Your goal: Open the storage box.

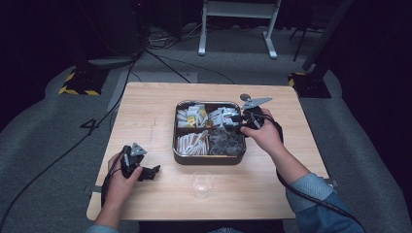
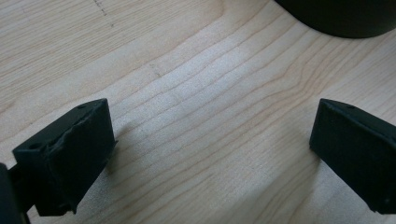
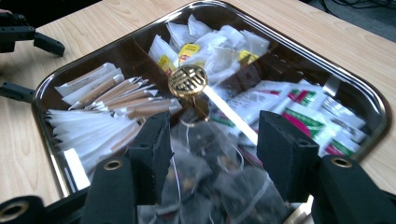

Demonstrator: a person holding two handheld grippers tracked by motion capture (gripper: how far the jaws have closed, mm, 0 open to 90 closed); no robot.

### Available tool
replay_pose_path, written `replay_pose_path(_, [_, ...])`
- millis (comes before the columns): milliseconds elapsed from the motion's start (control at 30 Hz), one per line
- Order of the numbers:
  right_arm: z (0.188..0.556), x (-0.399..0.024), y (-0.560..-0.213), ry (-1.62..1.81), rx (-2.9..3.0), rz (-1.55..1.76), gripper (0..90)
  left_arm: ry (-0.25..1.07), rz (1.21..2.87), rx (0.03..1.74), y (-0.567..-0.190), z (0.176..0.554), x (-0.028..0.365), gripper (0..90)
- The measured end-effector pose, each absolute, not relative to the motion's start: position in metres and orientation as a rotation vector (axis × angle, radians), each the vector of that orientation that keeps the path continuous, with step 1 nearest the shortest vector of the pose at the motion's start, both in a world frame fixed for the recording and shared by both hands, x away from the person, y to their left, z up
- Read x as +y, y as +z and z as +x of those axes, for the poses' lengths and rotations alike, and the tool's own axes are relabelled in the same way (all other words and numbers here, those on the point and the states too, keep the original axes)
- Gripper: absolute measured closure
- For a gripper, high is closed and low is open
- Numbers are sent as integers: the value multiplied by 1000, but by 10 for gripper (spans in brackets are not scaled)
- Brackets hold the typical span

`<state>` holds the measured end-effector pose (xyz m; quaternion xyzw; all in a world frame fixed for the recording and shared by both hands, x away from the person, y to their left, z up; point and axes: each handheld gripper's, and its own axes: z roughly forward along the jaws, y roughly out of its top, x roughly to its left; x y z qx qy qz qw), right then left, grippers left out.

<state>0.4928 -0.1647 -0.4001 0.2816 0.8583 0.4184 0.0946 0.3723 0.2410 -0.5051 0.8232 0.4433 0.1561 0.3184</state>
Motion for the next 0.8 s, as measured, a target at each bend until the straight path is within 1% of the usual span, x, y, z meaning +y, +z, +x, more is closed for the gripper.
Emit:
replay_pose_path(167, [501, -143, -409, 1191, 2571, 799, 445, 405, 2171, 1154, -505, 373, 241, 1])
replay_pose_path(567, [517, -113, -426, 1151, 2615, 813, 460, 403, 2176, 1151, -505, 374, 241, 1])
replay_pose_path(667, [519, -105, -431, 1140, 2627, 812, 471, 404, 2178, 1145, -505, 375, 241, 1])
replay_pose_path(767, [519, -97, -435, 1115, 2622, 796, 522, 401, 2178, 1145, -505, 375, 240, 1])
replay_pose_path(800, [519, -97, -435, 1115, 2622, 796, 522, 402, 2178, 1144, -505, 375, 240, 1])
